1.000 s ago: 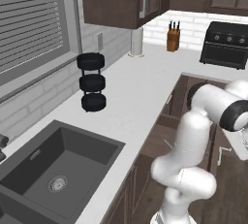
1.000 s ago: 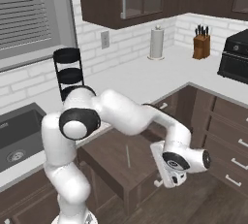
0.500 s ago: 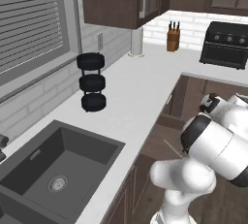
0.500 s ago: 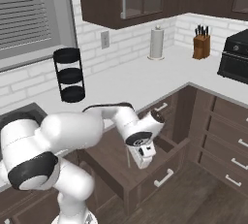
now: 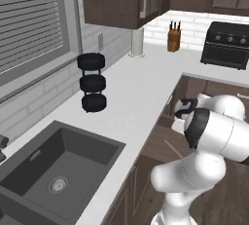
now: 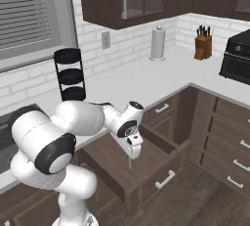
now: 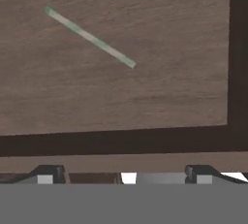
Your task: Take a straw from the drawer in front and place it inside the glass cup on the dining counter.
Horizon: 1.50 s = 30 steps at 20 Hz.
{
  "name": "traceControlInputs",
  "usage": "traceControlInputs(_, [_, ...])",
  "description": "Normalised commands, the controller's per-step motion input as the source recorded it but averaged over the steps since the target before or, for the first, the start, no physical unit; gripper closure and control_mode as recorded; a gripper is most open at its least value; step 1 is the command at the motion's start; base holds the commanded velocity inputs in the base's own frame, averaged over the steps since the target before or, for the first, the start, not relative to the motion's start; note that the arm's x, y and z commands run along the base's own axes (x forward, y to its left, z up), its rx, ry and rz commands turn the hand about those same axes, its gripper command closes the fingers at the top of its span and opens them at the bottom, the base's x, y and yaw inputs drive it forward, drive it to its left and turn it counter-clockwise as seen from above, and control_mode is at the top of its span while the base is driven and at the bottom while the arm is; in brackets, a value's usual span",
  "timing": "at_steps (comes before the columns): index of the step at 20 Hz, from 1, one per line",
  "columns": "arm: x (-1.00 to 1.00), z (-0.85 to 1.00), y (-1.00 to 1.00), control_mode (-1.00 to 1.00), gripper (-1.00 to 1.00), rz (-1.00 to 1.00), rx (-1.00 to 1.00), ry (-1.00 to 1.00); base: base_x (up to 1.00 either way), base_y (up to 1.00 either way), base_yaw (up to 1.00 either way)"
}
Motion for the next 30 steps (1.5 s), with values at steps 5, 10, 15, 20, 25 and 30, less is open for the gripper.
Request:
traceControlInputs(5, [0.03,0.0,-0.12,-1.0,-1.0,0.0,0.0,0.01,0.0,0.0,0.0])
traceControlInputs(10, [0.12,-0.17,-0.01,-1.0,-1.0,0.14,0.0,0.0,0.0,0.0,0.0])
traceControlInputs(15, [0.18,-0.26,0.0,-1.0,-1.0,0.23,-0.01,0.0,0.0,0.0,0.0])
traceControlInputs(20, [0.15,-0.31,0.0,-1.0,-1.0,0.3,0.0,-0.03,0.0,0.0,0.0])
traceControlInputs(25, [0.0,-0.33,-0.01,-1.0,-1.0,0.17,0.0,-0.1,0.0,0.0,0.0])
traceControlInputs(30, [0.02,-0.3,0.0,-1.0,-1.0,0.03,0.0,-0.06,0.0,0.0,0.0])
